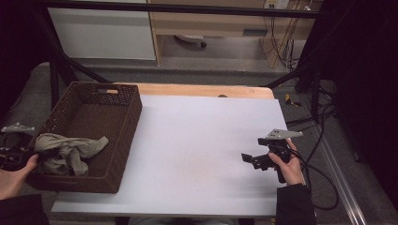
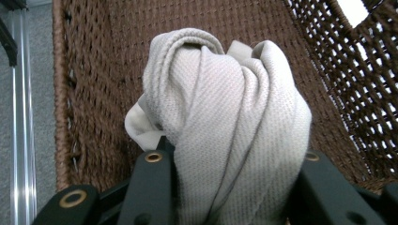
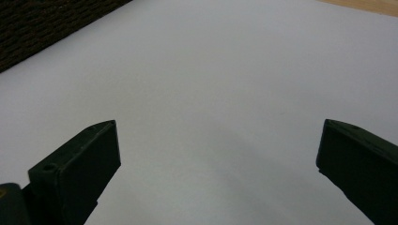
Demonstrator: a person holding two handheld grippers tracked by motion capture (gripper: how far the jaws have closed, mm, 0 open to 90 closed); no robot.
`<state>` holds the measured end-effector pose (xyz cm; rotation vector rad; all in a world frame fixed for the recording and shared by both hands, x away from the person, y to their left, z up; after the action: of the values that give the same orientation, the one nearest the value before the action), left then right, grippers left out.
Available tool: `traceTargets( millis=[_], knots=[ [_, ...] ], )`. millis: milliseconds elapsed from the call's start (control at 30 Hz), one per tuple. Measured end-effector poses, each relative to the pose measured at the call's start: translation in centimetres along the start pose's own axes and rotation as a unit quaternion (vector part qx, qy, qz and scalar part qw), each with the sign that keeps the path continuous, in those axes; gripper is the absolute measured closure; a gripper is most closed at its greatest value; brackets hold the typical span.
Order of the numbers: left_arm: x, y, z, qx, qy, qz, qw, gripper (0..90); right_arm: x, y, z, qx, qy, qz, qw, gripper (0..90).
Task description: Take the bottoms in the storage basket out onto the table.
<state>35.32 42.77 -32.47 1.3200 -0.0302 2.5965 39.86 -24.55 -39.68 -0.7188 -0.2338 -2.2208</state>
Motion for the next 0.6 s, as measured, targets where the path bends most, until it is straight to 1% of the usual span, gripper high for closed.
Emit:
traceTargets(
  millis=[233,267,300,433,600],
  knots=[
    [0.5,0.4,0.7,-0.009,0.002,-0.01,0.9999,63.0,0.0,0.0,0.0,0.0,0.0,-0.001,1.0,0.7],
    [0.7,0.4,0.9,-0.014,0.001,-0.016,0.9998,63.0,0.0,0.0,0.0,-0.002,0.0,-0.001,1.0,0.7],
    [0.7,0.4,0.9,-0.014,0.001,-0.016,0.9998,63.0,0.1,0.0,0.0,-0.002,0.0,-0.001,1.0,0.7],
    [1.0,0.6,1.3,-0.016,0.005,-0.027,0.9995,63.0,0.1,0.0,0.0,-0.002,-0.001,0.0,1.0,0.7],
    [1.2,0.8,1.8,-0.024,0.002,-0.029,0.9993,63.0,0.1,0.0,0.0,-0.002,-0.001,-0.001,1.0,0.7]
  ],
)
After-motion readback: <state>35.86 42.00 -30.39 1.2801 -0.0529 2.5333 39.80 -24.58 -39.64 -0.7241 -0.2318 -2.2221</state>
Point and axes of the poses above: each handheld gripper's, and its own axes: x roughly backward along the jaws, z roughly out of its top, y roughly to its right, the point moved 2 cm from there along -x, roughly forward along the jaws, and after that the axes turned 7 degrees about x, right-handed, at the moved point
